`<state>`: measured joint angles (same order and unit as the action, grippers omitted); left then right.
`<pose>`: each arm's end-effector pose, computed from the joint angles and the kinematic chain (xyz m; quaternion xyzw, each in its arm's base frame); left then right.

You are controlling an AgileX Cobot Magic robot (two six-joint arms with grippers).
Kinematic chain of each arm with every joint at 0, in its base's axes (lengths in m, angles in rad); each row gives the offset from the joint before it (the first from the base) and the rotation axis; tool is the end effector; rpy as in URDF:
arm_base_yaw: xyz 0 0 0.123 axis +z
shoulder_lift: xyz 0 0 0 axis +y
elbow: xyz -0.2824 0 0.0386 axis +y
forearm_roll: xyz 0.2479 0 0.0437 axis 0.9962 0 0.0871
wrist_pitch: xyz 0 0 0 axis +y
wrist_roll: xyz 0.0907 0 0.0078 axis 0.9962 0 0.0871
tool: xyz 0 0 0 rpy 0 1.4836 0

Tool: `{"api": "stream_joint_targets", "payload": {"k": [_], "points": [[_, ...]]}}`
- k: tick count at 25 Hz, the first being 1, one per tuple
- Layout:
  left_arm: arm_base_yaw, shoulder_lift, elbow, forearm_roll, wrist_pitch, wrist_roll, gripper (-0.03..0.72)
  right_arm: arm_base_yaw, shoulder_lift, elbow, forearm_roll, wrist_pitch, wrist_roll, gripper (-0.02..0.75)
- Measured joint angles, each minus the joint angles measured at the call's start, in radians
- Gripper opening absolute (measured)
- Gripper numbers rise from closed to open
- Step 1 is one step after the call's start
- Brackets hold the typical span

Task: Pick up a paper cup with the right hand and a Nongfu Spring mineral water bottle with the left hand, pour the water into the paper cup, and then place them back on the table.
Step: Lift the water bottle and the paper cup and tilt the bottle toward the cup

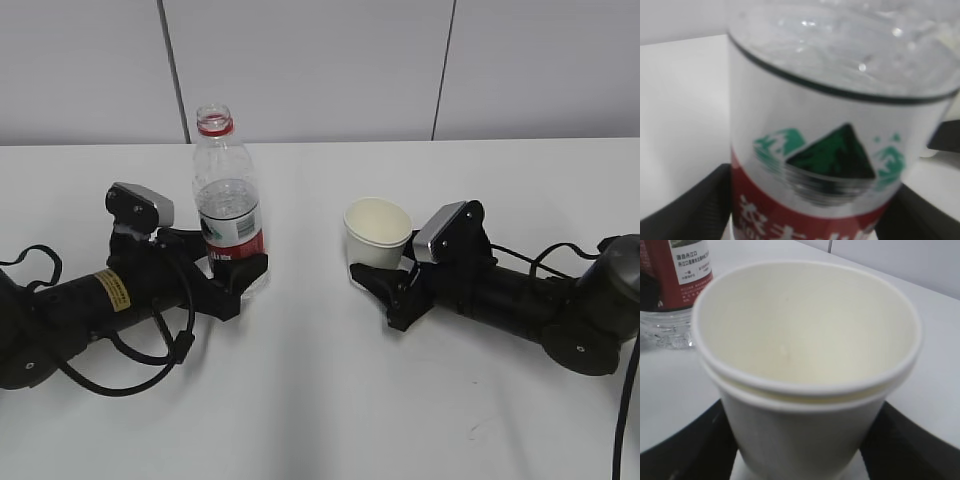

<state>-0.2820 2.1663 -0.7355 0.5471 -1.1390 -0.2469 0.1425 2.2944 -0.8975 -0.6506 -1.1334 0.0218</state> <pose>0.3200 -0.1375 0.0744 0.2556 0.7424 -0.2737 0.5555 0.3643 0.1027 0.0520 -0.3330 0.7076 0.1845 0.5953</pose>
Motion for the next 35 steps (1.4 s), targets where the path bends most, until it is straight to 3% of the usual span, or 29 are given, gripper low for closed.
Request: {"api": "stream_joint_targets", "payload": {"k": [9,23,35], "points": [[0.000,0.000,0.000,-0.007,0.000,0.000,0.452,0.000,0.000,0.000,-0.002,-0.002,0.000,0.510],[0.000,-0.134,0.000,-0.023,0.113,0.051,0.421,0.000,0.000,0.000,-0.025,-0.004,0.000,0.510],[0.000,-0.252,-0.004,-0.102,0.398,0.324,0.421,0.000,-0.016,0.000,-0.035,-0.002,0.000,0.510]]}}
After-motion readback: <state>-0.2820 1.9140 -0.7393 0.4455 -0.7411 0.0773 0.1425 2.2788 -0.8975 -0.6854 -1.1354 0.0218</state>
